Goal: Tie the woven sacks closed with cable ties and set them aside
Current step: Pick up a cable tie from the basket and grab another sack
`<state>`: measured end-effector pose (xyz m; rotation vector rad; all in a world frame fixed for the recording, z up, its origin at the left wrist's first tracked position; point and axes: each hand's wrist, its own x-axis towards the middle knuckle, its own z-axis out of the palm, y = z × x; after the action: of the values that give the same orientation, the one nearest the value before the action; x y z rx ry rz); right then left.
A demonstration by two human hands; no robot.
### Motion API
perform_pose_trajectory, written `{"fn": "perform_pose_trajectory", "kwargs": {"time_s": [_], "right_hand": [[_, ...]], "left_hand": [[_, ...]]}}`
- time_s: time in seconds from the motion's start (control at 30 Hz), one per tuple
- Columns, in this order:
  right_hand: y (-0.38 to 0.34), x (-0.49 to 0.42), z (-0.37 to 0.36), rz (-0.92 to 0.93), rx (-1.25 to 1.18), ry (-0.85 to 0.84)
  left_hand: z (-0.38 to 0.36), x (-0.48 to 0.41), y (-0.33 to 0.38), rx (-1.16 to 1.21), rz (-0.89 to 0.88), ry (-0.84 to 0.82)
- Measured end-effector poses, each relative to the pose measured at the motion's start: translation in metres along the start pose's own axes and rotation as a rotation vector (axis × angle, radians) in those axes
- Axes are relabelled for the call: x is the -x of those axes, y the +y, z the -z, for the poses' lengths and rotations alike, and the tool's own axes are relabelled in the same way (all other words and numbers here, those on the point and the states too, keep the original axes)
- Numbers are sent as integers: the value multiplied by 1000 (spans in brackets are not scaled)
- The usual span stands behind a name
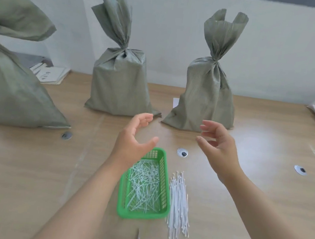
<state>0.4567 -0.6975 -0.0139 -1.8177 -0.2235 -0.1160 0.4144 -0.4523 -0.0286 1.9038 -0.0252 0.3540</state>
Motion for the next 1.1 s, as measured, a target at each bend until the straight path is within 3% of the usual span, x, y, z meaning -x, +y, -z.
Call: {"fn": "perform_pose_trajectory", "kwargs": {"time_s": [0.27, 0.63, 0.9, 1.1], "right_hand": [[-30, 75, -87, -35, -39, -100], [-4, 88, -192, -177, 31, -297], [28, 45, -271, -157, 548, -467], [54, 18, -325, -291, 778, -450]], "left_hand": [[87, 94, -24, -47, 116, 56], [132, 141, -70, -108, 329, 137], [197, 121, -132, -68, 391, 26], [221, 97, -177, -38, 406, -147]]}}
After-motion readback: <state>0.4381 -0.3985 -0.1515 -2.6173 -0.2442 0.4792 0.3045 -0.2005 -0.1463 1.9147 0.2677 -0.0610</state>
